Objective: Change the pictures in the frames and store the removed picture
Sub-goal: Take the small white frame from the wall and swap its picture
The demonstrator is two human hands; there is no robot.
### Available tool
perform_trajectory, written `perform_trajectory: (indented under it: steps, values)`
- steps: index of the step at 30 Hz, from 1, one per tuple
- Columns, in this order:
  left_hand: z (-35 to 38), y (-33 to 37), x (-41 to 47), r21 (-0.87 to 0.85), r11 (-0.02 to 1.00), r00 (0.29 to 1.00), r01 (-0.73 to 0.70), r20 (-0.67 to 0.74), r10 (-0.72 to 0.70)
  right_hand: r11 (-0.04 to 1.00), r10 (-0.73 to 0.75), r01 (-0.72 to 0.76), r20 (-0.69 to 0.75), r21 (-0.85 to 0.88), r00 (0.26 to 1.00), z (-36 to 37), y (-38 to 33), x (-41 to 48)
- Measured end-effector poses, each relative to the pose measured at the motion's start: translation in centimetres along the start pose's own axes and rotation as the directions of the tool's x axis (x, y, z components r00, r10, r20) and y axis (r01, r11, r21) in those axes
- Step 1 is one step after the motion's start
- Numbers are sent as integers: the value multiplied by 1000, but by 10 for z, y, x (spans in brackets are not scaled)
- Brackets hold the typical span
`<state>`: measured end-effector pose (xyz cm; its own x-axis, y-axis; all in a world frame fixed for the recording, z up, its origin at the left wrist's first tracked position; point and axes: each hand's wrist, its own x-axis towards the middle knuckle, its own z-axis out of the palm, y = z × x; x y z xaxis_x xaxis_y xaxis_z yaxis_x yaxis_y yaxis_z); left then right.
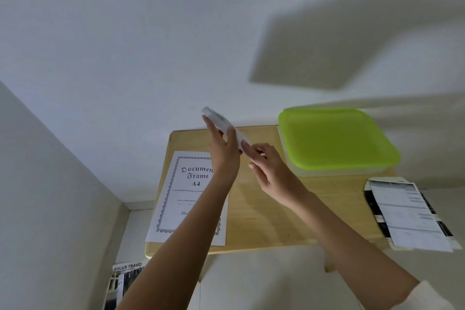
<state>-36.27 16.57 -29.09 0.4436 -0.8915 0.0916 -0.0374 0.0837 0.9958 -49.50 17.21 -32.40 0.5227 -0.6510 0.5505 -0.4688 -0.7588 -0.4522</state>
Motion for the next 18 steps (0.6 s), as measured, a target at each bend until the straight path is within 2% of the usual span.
perform_trajectory:
  steps: [3, 7, 9, 11, 14, 16, 18]
  values:
    - [-13, -12, 10, -18, 994, 990, 109, -87, -110, 994, 35, -46, 112, 96, 993, 3, -12, 3]
    - [-37, -19, 18, -104, 980, 980, 171, -87, -180, 922, 191, -240, 180, 304, 965, 2, -21, 7]
    - [-47, -19, 19, -104, 981, 981, 165, -87, -175, 923, 259, -282, 118, 261, 959, -1, -15, 11]
    - [-57, -18, 20, -101, 984, 984, 150, -78, -158, 927, 348, -352, 56, 127, 936, -3, -3, 14]
    - [-70, -15, 22, -116, 980, 987, 163, 28, -161, 843, 536, -538, 72, 15, 841, -8, 8, 17]
    - [-74, -12, 22, -142, 975, 983, 171, 95, -159, 786, 607, -615, 105, 62, 788, -10, 10, 17]
    - [-74, -14, 24, -158, 972, 979, 176, 134, -155, 718, 652, -665, 134, 204, 746, -12, 9, 16]
